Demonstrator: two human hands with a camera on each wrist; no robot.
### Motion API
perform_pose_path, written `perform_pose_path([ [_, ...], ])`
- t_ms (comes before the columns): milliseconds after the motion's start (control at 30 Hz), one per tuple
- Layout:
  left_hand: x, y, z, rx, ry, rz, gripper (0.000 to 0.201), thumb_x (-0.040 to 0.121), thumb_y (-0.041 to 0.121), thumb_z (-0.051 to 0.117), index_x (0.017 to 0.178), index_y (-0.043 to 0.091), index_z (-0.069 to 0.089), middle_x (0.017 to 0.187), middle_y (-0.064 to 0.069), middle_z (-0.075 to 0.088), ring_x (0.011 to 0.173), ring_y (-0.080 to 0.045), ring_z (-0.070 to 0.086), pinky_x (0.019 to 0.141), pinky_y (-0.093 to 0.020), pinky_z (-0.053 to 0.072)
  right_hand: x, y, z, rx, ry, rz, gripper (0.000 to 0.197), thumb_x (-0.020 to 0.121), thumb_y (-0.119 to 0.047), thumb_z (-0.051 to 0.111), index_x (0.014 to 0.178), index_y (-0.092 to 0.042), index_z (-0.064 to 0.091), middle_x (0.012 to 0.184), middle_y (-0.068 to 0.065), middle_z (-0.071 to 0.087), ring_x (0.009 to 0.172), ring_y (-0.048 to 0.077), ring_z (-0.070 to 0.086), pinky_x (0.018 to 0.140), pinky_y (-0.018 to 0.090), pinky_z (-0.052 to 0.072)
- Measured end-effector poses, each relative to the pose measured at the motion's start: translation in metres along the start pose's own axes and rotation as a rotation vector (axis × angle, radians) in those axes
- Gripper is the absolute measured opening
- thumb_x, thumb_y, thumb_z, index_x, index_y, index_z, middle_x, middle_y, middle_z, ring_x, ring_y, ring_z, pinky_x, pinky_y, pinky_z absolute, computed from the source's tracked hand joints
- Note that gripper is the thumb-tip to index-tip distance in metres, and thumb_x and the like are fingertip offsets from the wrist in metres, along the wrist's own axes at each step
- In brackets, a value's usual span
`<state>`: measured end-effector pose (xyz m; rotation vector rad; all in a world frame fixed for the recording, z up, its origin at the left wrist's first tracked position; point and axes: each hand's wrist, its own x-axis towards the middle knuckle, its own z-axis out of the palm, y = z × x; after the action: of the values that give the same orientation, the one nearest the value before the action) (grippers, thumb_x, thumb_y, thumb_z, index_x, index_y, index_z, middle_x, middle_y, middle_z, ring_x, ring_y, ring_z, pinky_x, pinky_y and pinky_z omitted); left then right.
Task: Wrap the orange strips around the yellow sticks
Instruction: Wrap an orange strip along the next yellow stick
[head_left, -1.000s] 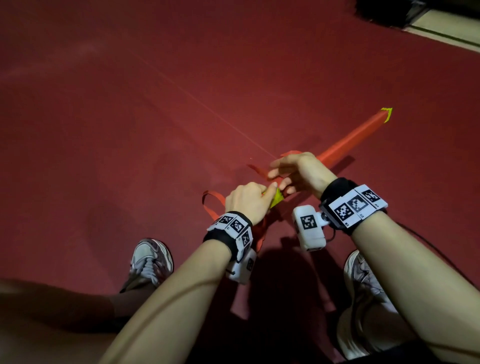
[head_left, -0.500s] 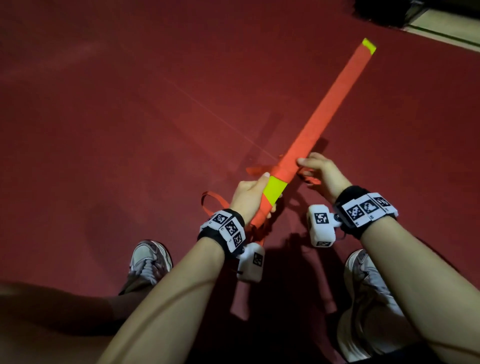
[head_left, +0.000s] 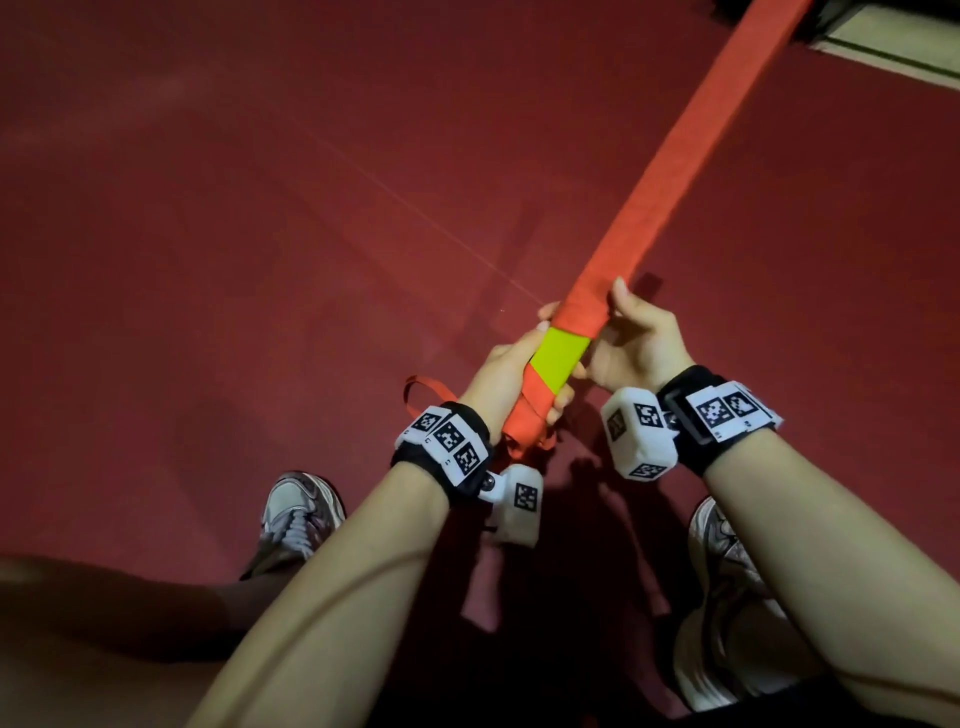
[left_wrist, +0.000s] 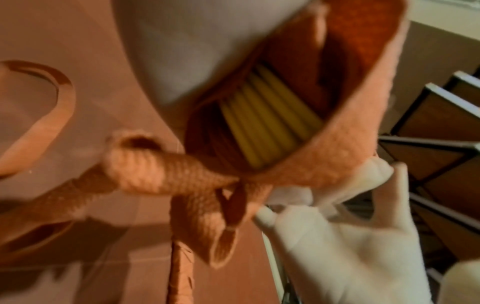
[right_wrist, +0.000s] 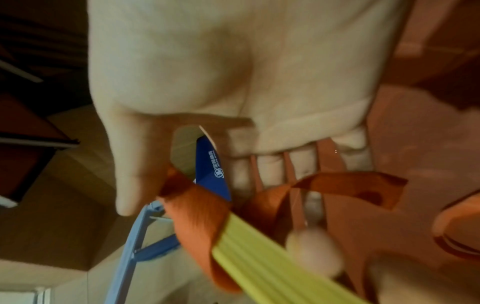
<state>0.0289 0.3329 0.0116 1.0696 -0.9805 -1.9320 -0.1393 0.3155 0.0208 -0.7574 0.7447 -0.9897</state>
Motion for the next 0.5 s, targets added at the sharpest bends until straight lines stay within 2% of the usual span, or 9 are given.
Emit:
perform_pose_path([
  [33,0.001,0.001,0.001,-0.032,-0.003,-0.004,0.056,0.104,0.048,0.044,0.087,0.002,0.071,0.065,-0.018,0.058,0.044,-0.023,0.05,0.041,-0.024,0.044,-0.001,-0.002,-0.004,0.032,0.023,0.013,0.054,0.073,-0.055,0.074,0.099,-0.008,0.072,0.102,0.014,0.064,0.078,0.026,0.057,0.066,0.035,0.039],
  [100,0.002,0.004,0.002,-0.075,-0.016,-0.003,0.058,0.105,0.049,0.041,0.086,0.002,0.07,0.061,-0.015,0.058,0.043,-0.022,0.049,0.041,-0.024,0.043,-0.002,-0.006,-0.01,0.014,0.105,0.005,0.04,0.071,-0.04,0.082,0.088,-0.009,0.064,0.083,0.009,0.058,0.07,0.022,0.056,0.069,0.035,0.041],
  [167,0.004,0.007,0.001,-0.072,0.011,0.01,0.061,0.105,0.051,0.039,0.084,0.003,0.07,0.059,-0.014,0.058,0.042,-0.022,0.049,0.042,-0.025,0.042,-0.002,-0.012,-0.007,-0.185,0.175,-0.045,0.019,0.087,-0.018,0.068,0.08,-0.003,0.057,0.069,0.008,0.057,0.064,0.02,0.058,0.065,0.029,0.048],
  [233,0.004,0.011,-0.001,-0.019,0.074,0.048,0.064,0.106,0.053,0.038,0.084,0.003,0.071,0.058,-0.014,0.059,0.042,-0.023,0.05,0.045,-0.026,0.043,0.002,-0.017,0.005,-0.397,0.242,-0.098,0.024,0.096,-0.002,0.053,0.073,-0.001,0.057,0.057,0.005,0.057,0.056,0.018,0.057,0.059,0.024,0.05],
  [333,0.006,0.013,-0.004,0.121,0.18,0.147,0.062,0.103,0.058,0.042,0.09,0.006,0.073,0.063,-0.017,0.062,0.046,-0.024,0.053,0.048,-0.027,0.044,0.009,-0.021,0.018,-0.723,0.38,-0.143,0.028,0.097,-0.005,0.058,0.07,-0.006,0.061,0.049,0.002,0.053,0.04,0.012,0.052,0.042,0.02,0.043],
  [367,0.007,0.014,-0.005,0.159,0.202,0.177,0.056,0.102,0.056,0.047,0.093,0.006,0.071,0.063,-0.016,0.062,0.047,-0.024,0.053,0.048,-0.027,0.044,0.011,-0.022,0.02,-0.864,0.437,-0.166,0.028,0.095,-0.011,0.062,0.067,-0.009,0.063,0.048,0.001,0.054,0.038,0.011,0.05,0.042,0.018,0.04],
  [433,0.009,0.013,-0.006,0.211,0.214,0.226,0.03,0.101,0.037,0.061,0.096,0.008,0.066,0.061,-0.012,0.061,0.045,-0.023,0.053,0.046,-0.026,0.044,0.012,-0.022,0.022,-1.048,0.506,-0.185,0.028,0.09,-0.018,0.068,0.062,-0.012,0.065,0.046,0.0,0.057,0.038,0.011,0.049,0.044,0.018,0.039],
  [500,0.011,0.009,-0.008,0.254,0.217,0.253,0.009,0.097,0.019,0.068,0.095,0.011,0.065,0.059,-0.008,0.061,0.045,-0.021,0.053,0.047,-0.026,0.045,0.013,-0.022,0.023,-0.991,0.534,-0.143,0.028,0.086,-0.019,0.073,0.06,-0.013,0.066,0.043,-0.003,0.056,0.037,0.011,0.048,0.043,0.018,0.038],
])
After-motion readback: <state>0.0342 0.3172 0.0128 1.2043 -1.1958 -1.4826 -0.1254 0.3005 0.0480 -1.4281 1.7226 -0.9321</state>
